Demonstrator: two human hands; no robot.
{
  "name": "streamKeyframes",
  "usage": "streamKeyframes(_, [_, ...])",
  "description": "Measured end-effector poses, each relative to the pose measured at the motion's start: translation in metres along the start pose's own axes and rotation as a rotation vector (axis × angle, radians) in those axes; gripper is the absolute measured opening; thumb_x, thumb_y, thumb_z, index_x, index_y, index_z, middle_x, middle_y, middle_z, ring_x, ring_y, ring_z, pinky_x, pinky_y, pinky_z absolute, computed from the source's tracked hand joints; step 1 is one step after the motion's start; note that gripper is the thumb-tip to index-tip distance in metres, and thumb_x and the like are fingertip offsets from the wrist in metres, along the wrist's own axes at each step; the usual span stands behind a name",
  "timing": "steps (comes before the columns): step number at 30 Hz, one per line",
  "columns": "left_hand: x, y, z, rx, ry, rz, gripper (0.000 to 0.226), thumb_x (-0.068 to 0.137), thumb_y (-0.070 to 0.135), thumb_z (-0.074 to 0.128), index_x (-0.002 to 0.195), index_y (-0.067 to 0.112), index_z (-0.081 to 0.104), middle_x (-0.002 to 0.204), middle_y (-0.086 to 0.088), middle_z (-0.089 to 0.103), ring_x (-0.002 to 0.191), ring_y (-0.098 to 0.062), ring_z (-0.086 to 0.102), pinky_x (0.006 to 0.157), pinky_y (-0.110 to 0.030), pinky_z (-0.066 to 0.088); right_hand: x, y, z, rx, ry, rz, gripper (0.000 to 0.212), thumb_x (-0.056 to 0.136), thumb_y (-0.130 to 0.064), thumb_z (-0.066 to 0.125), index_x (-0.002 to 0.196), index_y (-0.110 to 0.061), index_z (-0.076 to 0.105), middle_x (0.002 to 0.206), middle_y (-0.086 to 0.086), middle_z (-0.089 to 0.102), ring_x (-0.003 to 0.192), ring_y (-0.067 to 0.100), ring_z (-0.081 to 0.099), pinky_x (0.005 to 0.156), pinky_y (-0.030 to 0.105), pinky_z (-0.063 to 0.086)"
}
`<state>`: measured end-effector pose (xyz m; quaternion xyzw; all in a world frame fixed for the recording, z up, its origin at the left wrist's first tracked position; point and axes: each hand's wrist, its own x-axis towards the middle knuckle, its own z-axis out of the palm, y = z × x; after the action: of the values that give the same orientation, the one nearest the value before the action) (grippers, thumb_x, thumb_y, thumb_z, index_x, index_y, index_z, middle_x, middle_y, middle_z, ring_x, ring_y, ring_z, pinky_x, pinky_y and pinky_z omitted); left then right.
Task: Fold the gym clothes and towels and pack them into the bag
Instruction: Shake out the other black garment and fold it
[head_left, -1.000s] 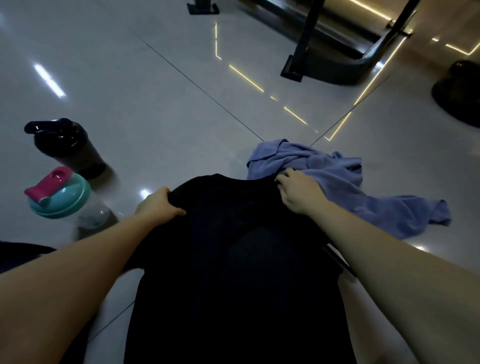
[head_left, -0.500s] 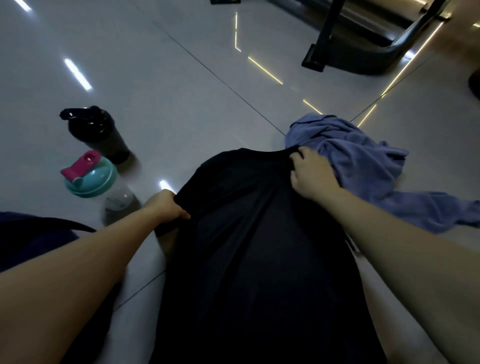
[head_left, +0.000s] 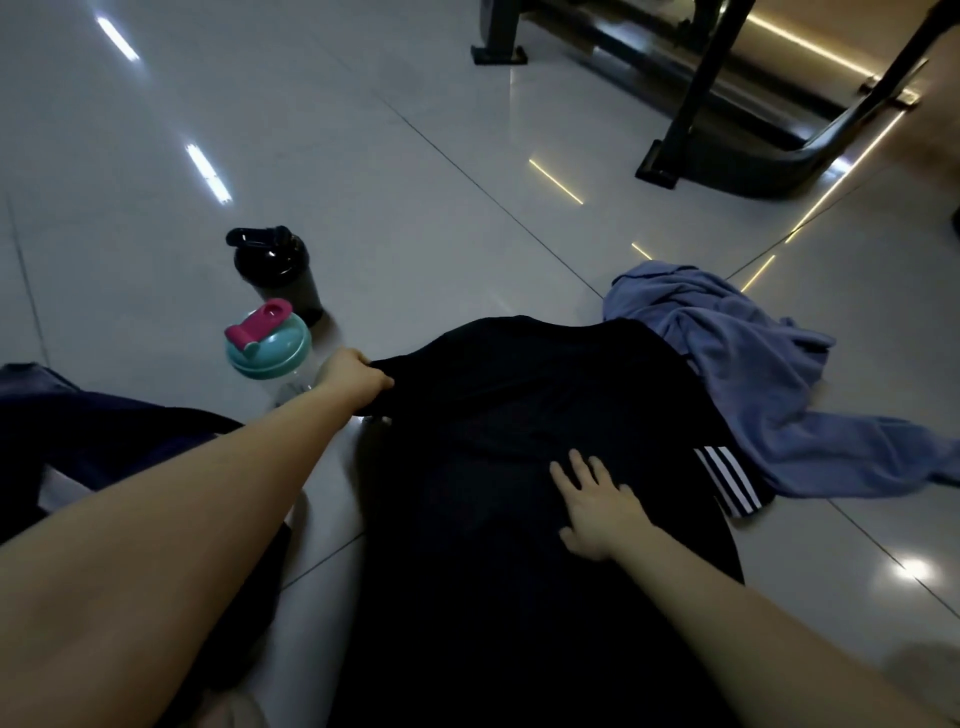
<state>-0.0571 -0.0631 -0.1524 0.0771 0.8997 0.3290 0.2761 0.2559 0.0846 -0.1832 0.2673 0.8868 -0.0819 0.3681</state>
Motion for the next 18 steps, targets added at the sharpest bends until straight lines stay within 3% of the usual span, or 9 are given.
streamKeyframes(3, [0.004, -0.005, 0.0, -0.102, 0.049, -0.075, 0.023, 0.085, 0.016, 0.074, 0.068, 0.011, 0.059, 0.082, -0.02, 0.068, 0.088, -0.037, 0.071, 0.082, -0.045, 0.061, 0.004, -0.009, -0.016, 0.047, -0.072, 0.039, 0.093, 0.096, -0.043, 0.06, 0.162, -0.023, -0.003, 0.168, 0.01, -0.014, 0.154, 0.038, -0.002, 0.118, 0.053, 0.029])
streamKeyframes(6, [-0.009, 0.0, -0.001, -0.309, -0.024, -0.169, 0.011, 0.091, 0.015, 0.07, 0.092, 0.005, 0.065, 0.093, -0.018, 0.067, 0.082, -0.034, 0.067, 0.065, -0.039, 0.057, 0.015, -0.016, -0.04, 0.057, -0.102, 0.071, 0.078, 0.094, -0.045, 0.06, 0.158, -0.018, 0.023, 0.166, 0.015, 0.008, 0.145, 0.041, 0.028, 0.109, 0.051, 0.042])
streamKeyframes(8, [-0.018, 0.003, -0.007, -0.487, -0.189, -0.314, 0.02, 0.09, 0.015, 0.067, 0.107, 0.006, 0.062, 0.097, -0.016, 0.067, 0.079, -0.031, 0.065, 0.063, -0.04, 0.056, 0.02, -0.02, -0.05, 0.05, -0.139, 0.078, 0.065, 0.094, -0.049, 0.06, 0.147, -0.018, 0.042, 0.163, 0.015, 0.016, 0.133, 0.039, 0.045, 0.102, 0.047, 0.048])
streamKeyframes(11, [-0.024, 0.01, -0.016, -0.684, -0.373, -0.496, 0.023, 0.086, 0.012, 0.064, 0.107, 0.008, 0.056, 0.106, -0.016, 0.063, 0.096, -0.033, 0.064, 0.082, -0.056, 0.057, 0.022, -0.025, -0.054, 0.019, -0.166, 0.075, 0.059, 0.092, -0.055, 0.06, 0.136, -0.016, 0.052, 0.16, 0.017, 0.021, 0.125, 0.036, 0.053, 0.096, 0.043, 0.051])
streamKeyframes(13, [-0.026, 0.015, -0.019, -0.754, -0.402, -0.497, 0.013, 0.087, 0.011, 0.058, 0.099, 0.007, 0.054, 0.096, -0.016, 0.061, 0.091, -0.031, 0.063, 0.089, -0.054, 0.055, 0.022, -0.024, -0.054, 0.022, -0.157, 0.062, 0.06, 0.091, -0.058, 0.06, 0.134, -0.016, 0.053, 0.157, 0.016, 0.026, 0.124, 0.035, 0.053, 0.097, 0.043, 0.051])
streamKeyframes(16, [-0.026, 0.019, -0.015, -0.783, -0.362, -0.435, 0.007, 0.086, 0.016, 0.055, 0.086, 0.009, 0.054, 0.076, -0.01, 0.061, 0.066, -0.026, 0.062, 0.067, -0.038, 0.055, 0.022, -0.021, -0.058, 0.036, -0.163, 0.047, 0.062, 0.09, -0.061, 0.061, 0.132, -0.017, 0.054, 0.156, 0.015, 0.027, 0.124, 0.034, 0.053, 0.099, 0.043, 0.05])
streamKeyframes(18, [-0.025, 0.02, -0.011, -0.771, -0.29, -0.366, 0.019, 0.09, 0.026, 0.06, 0.08, 0.009, 0.056, 0.072, -0.007, 0.063, 0.06, -0.024, 0.064, 0.057, -0.031, 0.054, 0.021, -0.02, -0.059, 0.037, -0.168, 0.041, 0.064, 0.089, -0.062, 0.062, 0.133, -0.017, 0.054, 0.157, 0.016, 0.026, 0.124, 0.035, 0.054, 0.098, 0.042, 0.05])
